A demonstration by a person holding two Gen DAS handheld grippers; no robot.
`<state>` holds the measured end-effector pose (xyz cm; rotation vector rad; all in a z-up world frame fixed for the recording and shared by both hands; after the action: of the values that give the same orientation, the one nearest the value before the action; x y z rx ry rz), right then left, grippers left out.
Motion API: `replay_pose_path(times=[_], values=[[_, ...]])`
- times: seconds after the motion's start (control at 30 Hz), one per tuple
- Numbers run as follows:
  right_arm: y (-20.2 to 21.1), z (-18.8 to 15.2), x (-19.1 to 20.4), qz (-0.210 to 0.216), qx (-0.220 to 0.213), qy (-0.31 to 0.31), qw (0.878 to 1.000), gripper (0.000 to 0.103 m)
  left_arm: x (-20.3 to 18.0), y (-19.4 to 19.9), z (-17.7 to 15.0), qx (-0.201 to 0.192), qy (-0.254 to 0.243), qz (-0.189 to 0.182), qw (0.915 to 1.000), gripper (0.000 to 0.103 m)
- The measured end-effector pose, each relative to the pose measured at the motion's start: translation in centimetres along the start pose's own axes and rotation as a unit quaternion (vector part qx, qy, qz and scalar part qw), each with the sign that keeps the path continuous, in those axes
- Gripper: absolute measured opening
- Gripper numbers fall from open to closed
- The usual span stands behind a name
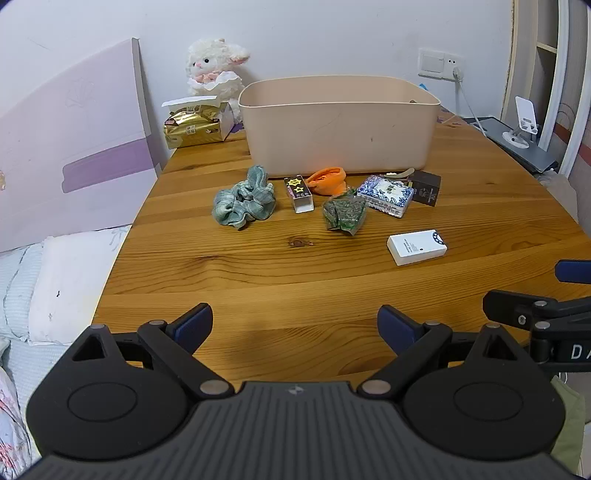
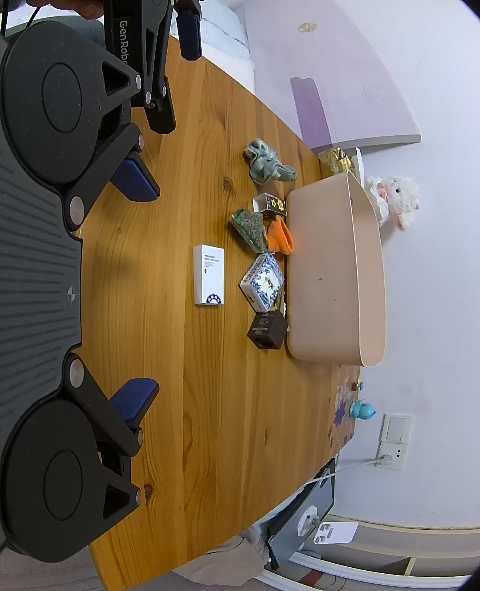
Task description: Organize objects
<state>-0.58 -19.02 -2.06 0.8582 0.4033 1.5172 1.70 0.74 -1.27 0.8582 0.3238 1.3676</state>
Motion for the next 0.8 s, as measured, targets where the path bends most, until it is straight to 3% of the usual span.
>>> replay_pose_path(times=[0.8], values=[[0.22, -0.11, 0.42, -0.014, -0.009, 0.007, 1.0, 0.103, -0.06, -0.05, -0.17, -0.008, 0.009, -0.014, 0.9998, 0.096]])
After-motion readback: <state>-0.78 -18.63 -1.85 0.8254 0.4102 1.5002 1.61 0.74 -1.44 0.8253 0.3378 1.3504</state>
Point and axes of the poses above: each gripper's, at about its wrist camera, not at the fingertips, and y roughly against the way its jaws point, x to its left, z to its top, the point moved 2 cm from there along -y, roughly the way its jaws point, and after that the axes turned 15 degrees about -y, right-handed, at the moved point
